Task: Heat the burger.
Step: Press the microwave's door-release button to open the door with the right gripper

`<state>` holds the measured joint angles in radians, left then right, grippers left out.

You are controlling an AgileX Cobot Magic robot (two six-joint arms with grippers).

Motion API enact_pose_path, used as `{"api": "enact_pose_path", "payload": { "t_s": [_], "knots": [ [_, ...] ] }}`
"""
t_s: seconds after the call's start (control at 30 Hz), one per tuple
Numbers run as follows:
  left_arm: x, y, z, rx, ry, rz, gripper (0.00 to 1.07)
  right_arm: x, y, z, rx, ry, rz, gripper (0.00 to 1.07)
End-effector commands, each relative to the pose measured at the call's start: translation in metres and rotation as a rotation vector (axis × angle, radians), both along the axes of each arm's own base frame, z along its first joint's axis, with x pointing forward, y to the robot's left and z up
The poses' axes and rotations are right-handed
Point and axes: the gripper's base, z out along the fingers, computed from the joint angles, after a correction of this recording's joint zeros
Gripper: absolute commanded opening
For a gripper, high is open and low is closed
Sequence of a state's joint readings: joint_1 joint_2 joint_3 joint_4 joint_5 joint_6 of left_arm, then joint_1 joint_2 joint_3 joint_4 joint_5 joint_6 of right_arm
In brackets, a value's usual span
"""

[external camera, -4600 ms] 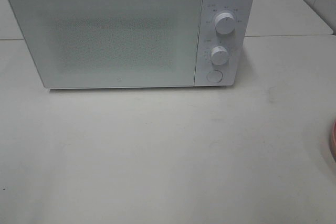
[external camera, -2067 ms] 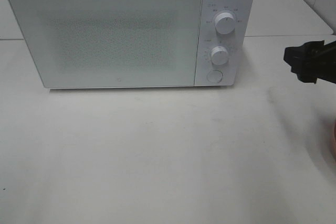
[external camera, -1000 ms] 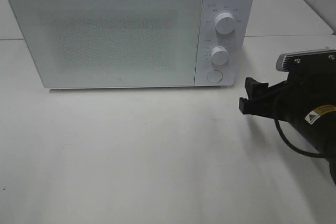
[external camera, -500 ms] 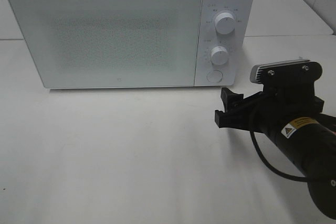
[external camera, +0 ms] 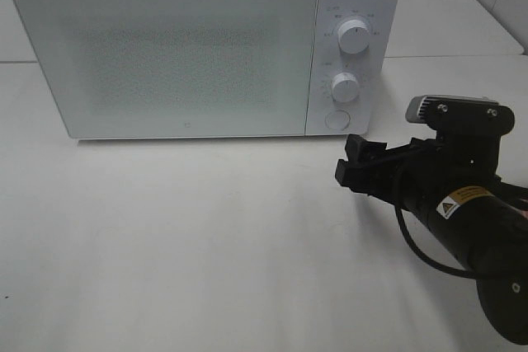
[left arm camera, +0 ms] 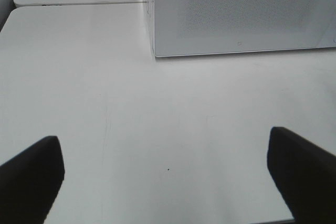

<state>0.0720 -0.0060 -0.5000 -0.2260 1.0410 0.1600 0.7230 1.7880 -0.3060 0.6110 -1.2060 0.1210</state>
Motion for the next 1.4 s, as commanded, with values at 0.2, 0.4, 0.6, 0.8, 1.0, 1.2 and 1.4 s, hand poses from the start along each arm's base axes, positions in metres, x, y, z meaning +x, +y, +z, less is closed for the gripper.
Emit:
{"api": "enact_pose_path", "payload": {
  "t_s": [0.2,0.4,0.6,0.8,1.0,1.2,1.4],
  "knots": [
    [-0.003,-0.001,0.000,-0.005,-0.018,-0.003,1.00,0.003,0.000,0.007,0.457,-0.007,-0.158,0.67],
    [-0.003,-0.001,0.000,-0.005,-0.018,-0.003,1.00,0.003,0.000,0.007,0.817,0.048,-0.264,0.56],
    [-0.003,-0.001,0.000,-0.005,-0.018,-0.003,1.00,0.002,0.000,0.004,1.088,0.118,-0.358,0.37],
    [-0.003,-0.001,0.000,-0.005,-0.018,-0.003,1.00,0.001,0.001,0.000,1.159,0.177,-0.408,0.04],
    [-0.003,-0.001,0.000,-0.005,-0.018,-0.003,1.00,0.005,0.003,-0.005,1.144,0.196,-0.419,0.00],
    [-0.003,-0.001,0.000,-0.005,-0.018,-0.003,1.00,0.020,0.010,-0.013,1.155,0.207,-0.415,0.00],
    [-0.003,-0.001,0.000,-0.005,-0.018,-0.003,1.00,0.037,0.014,-0.017,1.159,0.208,-0.392,0.00]
  ]
}}
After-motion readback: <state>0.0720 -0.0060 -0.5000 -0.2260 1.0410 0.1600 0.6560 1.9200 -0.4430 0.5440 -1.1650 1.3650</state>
